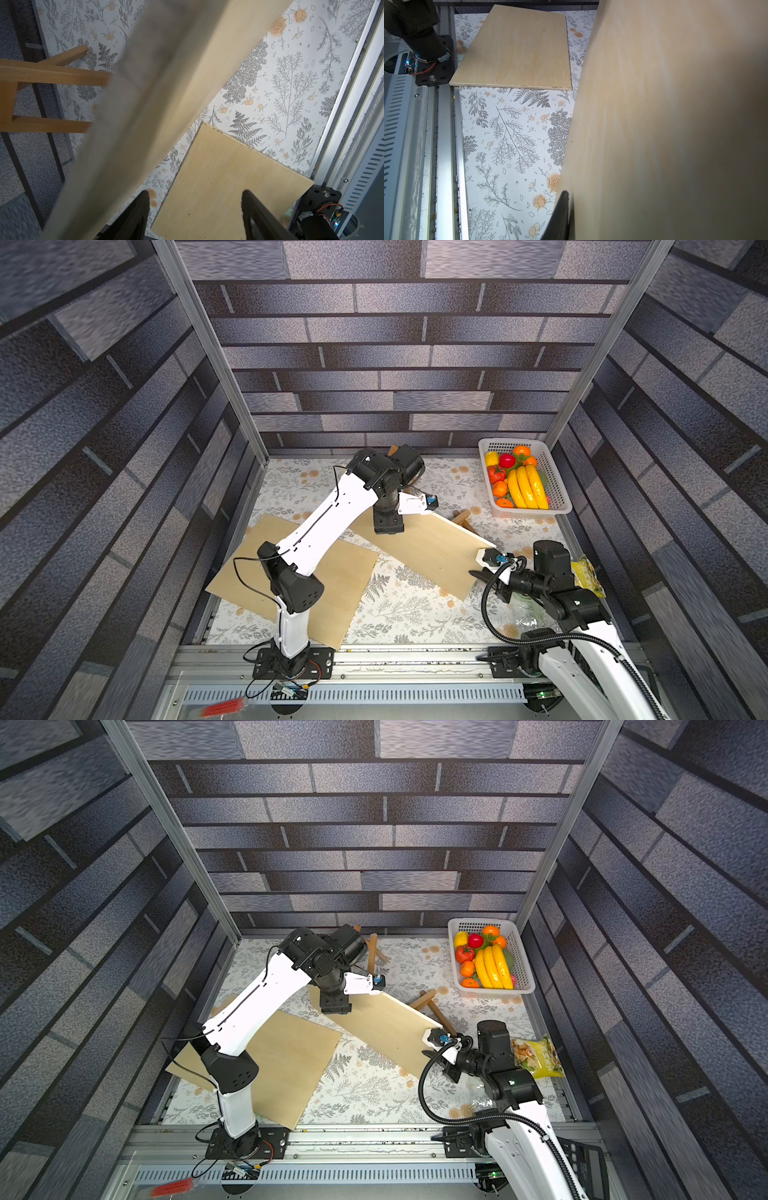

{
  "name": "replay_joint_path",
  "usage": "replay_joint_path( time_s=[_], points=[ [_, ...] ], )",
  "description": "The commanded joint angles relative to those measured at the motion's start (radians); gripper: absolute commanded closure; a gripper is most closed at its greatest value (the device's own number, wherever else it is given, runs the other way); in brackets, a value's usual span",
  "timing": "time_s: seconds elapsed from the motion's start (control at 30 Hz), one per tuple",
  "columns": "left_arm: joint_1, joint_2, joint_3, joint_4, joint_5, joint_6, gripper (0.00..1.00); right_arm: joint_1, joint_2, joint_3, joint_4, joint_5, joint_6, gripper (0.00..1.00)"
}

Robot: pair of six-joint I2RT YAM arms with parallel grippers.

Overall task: Assemble the easel
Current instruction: Pick up the drawing board from the center of the board.

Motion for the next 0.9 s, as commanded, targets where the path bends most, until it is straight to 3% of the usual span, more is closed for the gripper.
replay_joint_path(
  time_s=[0.0,0.13,0.17,0.23,0.27,0.47,0.63,0.77,0.87],
  points=[
    [-0.012,0.020,0.039,-0.017,0.015,0.016,0.35,0.007,0.016,-0.025,-0.024,0.054,-0.020,1.00],
    [-0.014,0.015,0.026,-0.017,0.005,0.014,0.46,0.011,0.015,-0.028,-0.012,0.050,-0.020,1.00],
    [-0.016,0.011,0.028,-0.010,-0.009,0.005,0.45,0.013,0.015,-0.028,-0.011,0.051,-0.020,1.00],
    [-0.015,0.003,0.065,-0.006,-0.030,-0.014,0.28,0.014,0.015,-0.032,-0.013,0.055,-0.020,1.00],
    [-0.016,-0.003,0.101,-0.001,-0.051,-0.023,0.26,0.014,0.013,-0.034,-0.015,0.054,-0.020,1.00],
    [0.017,-0.030,0.263,0.020,-0.155,-0.023,0.21,0.016,-0.012,-0.049,-0.021,0.056,0.020,1.00],
    [0.030,-0.013,0.237,0.025,-0.085,0.017,0.21,0.015,-0.019,-0.052,-0.027,0.062,0.014,1.00],
    [0.011,0.006,0.152,0.025,-0.073,0.035,0.21,0.017,-0.019,-0.047,-0.032,0.058,0.011,1.00],
    [0.013,0.038,0.170,0.039,-0.072,0.033,0.21,0.018,-0.027,-0.047,-0.047,0.053,0.001,1.00]
  ],
)
